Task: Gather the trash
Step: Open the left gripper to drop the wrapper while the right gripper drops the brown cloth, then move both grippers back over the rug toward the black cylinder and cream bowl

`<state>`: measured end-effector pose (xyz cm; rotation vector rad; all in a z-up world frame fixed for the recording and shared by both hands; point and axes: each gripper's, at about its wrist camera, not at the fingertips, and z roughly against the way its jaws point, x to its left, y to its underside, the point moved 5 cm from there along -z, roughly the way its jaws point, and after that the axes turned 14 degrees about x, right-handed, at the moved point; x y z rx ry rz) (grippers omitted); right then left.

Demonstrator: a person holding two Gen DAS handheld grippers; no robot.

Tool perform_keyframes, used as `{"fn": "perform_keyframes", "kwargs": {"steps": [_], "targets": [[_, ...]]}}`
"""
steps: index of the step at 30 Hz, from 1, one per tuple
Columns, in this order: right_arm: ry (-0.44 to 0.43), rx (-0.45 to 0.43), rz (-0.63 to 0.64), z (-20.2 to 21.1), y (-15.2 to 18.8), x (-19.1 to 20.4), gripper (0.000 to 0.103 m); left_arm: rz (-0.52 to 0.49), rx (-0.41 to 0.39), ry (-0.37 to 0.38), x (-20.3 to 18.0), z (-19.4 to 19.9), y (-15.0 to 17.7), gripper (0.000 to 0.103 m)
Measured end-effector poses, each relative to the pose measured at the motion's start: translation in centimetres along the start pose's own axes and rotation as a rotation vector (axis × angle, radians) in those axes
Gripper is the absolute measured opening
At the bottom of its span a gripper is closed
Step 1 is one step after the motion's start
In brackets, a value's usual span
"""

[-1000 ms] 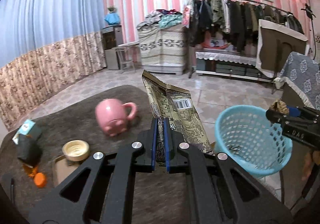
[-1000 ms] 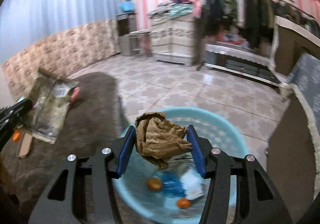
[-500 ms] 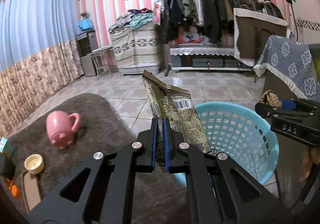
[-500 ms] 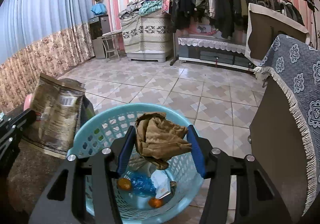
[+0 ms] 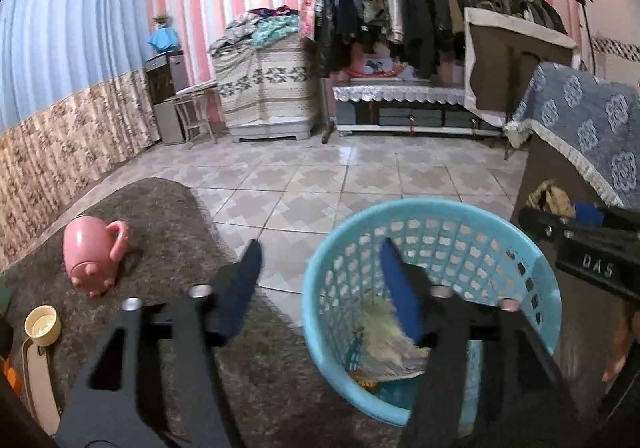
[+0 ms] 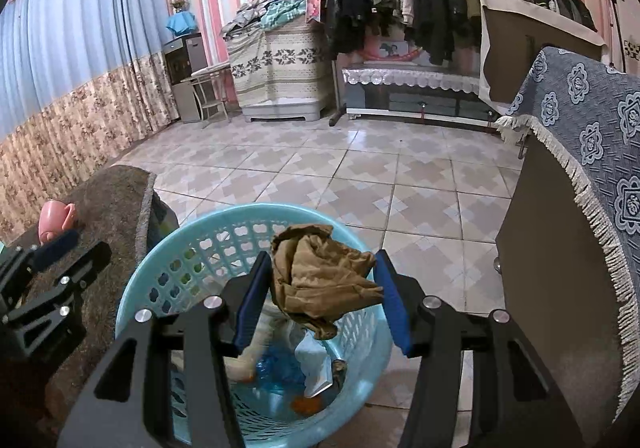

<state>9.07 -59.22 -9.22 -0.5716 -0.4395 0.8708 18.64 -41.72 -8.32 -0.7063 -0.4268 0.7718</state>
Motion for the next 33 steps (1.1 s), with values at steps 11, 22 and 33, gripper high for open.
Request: {"fn": "perform_keyframes", "kwargs": {"steps": [11,22,33], "targets": [[-0.040,-0.015,0.054,-0.2,-0.1,2.7,0.071,0.147,-0.011,-0.037,4.9,1.6,0.0,0.092],[0.000,-0.036,0.100,0.7,-0.3,5.3,0.093,0.235,-0.056,-0.107,10.3,5.0,0.5,0.096],[-0.044,-0.085,0.216,2.8,-0.1,12.5,0.097,0.321,-0.064,-0.206,17.6,9.5,3.9,0.097]]}}
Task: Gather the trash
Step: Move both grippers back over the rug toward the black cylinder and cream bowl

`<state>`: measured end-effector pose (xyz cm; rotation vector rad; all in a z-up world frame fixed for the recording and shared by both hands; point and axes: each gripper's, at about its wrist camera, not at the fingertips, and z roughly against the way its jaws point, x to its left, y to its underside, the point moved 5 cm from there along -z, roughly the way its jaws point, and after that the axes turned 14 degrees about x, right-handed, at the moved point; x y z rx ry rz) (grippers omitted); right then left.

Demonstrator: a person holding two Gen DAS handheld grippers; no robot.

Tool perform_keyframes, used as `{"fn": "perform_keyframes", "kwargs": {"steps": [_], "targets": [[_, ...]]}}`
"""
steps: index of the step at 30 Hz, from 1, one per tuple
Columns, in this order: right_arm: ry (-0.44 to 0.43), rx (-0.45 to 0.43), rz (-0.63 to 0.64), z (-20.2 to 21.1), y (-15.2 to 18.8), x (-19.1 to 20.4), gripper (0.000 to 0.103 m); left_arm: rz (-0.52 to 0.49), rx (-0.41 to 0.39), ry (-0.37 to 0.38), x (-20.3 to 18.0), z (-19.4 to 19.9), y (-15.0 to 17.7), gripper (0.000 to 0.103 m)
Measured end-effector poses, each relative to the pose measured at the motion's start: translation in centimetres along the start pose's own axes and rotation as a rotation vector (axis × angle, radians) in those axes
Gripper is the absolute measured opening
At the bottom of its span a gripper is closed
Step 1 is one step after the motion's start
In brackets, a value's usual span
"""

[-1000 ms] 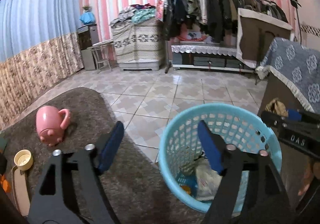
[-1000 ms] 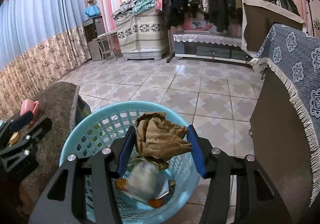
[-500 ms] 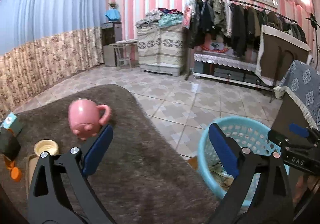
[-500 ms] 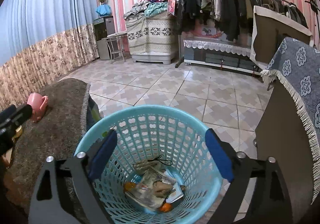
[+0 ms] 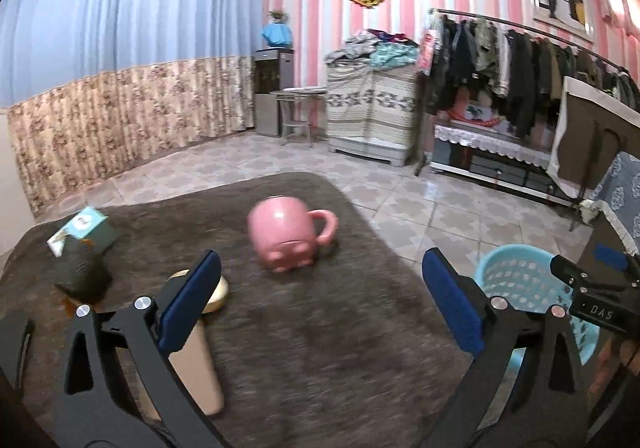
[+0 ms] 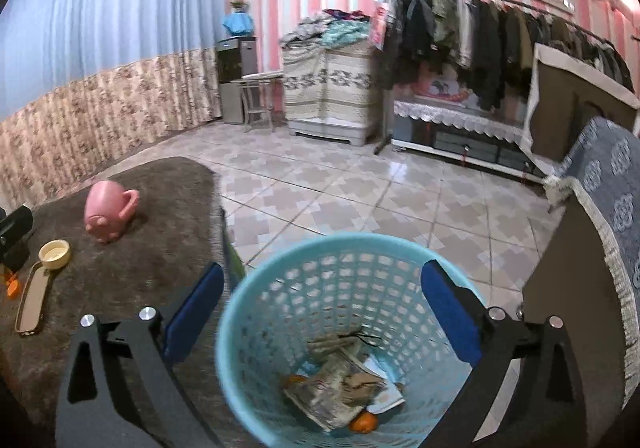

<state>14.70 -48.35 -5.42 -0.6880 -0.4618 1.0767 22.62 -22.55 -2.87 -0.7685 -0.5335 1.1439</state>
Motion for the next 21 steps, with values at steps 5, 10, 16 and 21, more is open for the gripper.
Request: {"fn": "perform_keyframes", "kwargs": {"steps": [5,10,16,21], "targets": [[-0.013,0.005,0.045,0.2,-0.3,3.8,0.097,0.050,-0.004,-0.037,4.3,1.2,0.8,0.097],[-0.038,-0.001,0.103,0.7,-0.1,7.3,0.097,0.076,-0.027,-0.107,8.5,2.7,1.3,0.097],[-0.086,-0.009,0.167,1.1,0.8,10.6,0.097,0.110,-0.016,-0.185,13.7,4.0,2.8,0.097],[-0.140,-0.045,0.285,2.5,1.6,14.4,0.097,0.169,-0.007,-0.273,19.9,5.5,4.0,0.097]]}}
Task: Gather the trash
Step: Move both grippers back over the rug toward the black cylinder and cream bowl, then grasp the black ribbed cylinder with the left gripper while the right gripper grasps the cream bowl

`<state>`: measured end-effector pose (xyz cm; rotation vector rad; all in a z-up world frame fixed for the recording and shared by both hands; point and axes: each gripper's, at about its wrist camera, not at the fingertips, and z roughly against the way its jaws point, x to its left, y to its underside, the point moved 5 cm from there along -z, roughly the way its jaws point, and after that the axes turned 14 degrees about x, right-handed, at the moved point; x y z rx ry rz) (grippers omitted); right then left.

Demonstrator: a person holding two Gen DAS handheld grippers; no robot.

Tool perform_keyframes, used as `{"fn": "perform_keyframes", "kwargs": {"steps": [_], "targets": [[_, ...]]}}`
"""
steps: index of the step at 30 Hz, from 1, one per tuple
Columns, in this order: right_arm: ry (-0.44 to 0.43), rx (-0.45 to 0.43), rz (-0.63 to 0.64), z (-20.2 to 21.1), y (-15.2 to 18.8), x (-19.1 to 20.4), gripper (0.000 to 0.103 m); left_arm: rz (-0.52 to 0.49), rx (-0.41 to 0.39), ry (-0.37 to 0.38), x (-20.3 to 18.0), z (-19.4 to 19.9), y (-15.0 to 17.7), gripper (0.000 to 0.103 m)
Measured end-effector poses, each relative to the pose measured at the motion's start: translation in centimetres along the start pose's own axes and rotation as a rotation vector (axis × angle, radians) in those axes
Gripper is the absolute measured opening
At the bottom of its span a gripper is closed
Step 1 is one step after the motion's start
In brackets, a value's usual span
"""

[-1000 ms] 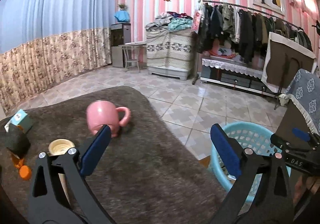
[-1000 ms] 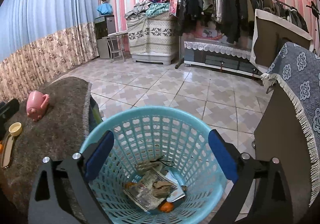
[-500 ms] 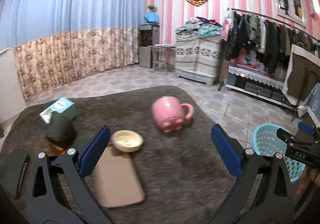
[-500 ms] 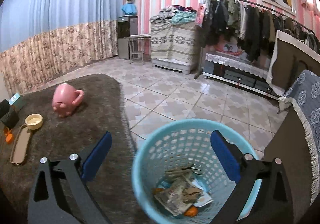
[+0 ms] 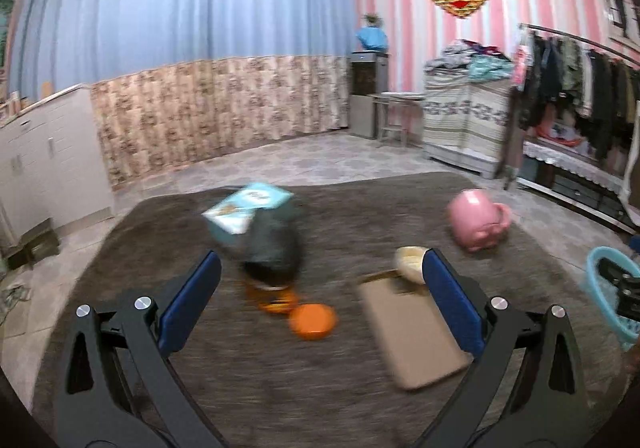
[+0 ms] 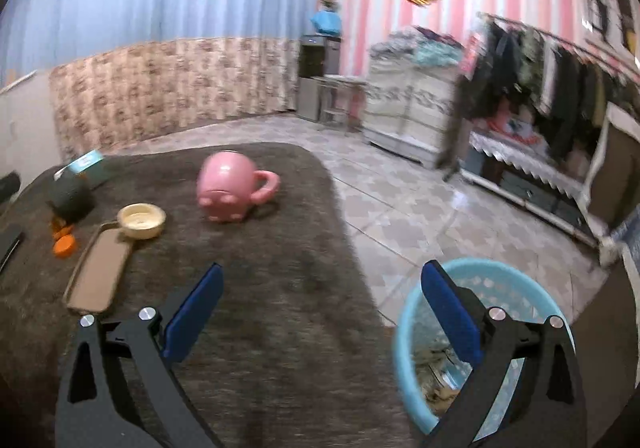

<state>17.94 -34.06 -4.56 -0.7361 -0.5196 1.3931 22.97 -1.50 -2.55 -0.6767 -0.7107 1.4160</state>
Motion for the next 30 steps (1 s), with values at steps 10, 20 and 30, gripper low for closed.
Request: {"fn": "perform_keyframes", "kwargs": {"steps": [10,20,30], "targets": [[-0.147,0.000,0.144,-1.3,-2.4,8.6,0.097,0.148,0.067,-0.124,10.0,-4.6,-0.6,0.097],[-0.212,0.114,0.118,-8.0,-3.4,12.2,0.097,0.132,0.097,-0.080,6.4,-10.6,-2.9,0.097],[-0.229,0.156,0.058,-10.5,-2.7,11.4,0.097,0.055,0.180,-0.096,3.6,-16.1,-1.3,0.074]]}}
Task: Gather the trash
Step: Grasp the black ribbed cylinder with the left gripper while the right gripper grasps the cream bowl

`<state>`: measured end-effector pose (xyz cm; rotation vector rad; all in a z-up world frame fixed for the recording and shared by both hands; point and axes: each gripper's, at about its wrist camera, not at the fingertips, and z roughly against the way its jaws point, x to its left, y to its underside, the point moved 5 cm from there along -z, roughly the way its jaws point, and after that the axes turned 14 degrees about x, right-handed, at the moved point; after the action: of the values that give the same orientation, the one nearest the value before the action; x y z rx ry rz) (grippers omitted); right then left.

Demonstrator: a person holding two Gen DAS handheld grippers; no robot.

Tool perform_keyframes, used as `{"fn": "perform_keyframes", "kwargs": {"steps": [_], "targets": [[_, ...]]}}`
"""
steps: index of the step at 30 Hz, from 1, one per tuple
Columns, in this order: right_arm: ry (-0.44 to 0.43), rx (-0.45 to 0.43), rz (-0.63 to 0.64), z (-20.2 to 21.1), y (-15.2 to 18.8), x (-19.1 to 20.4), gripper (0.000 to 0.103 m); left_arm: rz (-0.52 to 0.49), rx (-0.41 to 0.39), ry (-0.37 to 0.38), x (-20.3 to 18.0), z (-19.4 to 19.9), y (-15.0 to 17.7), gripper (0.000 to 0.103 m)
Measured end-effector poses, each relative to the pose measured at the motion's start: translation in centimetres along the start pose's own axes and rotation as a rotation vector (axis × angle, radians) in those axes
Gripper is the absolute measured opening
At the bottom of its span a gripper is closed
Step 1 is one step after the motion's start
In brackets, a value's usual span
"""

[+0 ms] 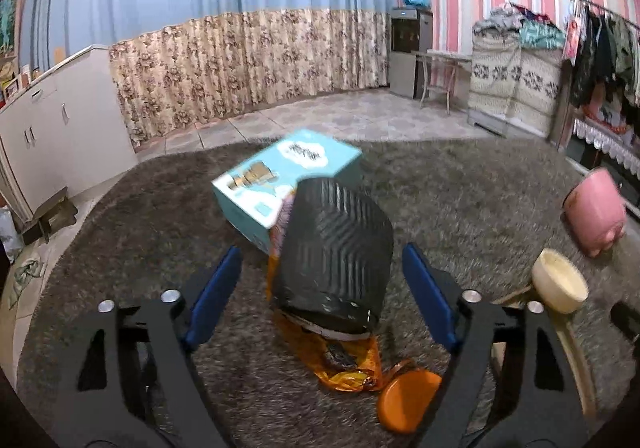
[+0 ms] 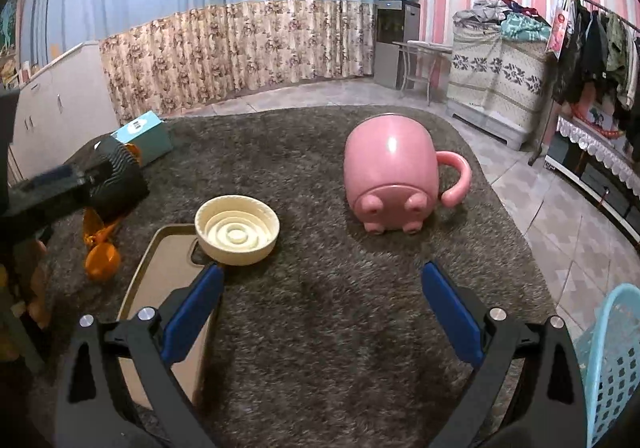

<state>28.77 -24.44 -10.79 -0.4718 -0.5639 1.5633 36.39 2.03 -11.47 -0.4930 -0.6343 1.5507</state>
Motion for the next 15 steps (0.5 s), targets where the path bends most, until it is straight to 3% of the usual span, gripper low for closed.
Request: {"fn": "perform_keyframes", "kwargs": {"steps": [5,15], "targets": [[0.004,0.006,-0.017,-0.5,0.2,-0.1,0.097,0.028,0.028,0.059,0.4,-0.8,0.1,0.061],[0.047,0.012,0.014,-0.9,0.1,0.9,0.097,0.020,-0.034,0.078,1.1,1.9,1.3,0.060]]}}
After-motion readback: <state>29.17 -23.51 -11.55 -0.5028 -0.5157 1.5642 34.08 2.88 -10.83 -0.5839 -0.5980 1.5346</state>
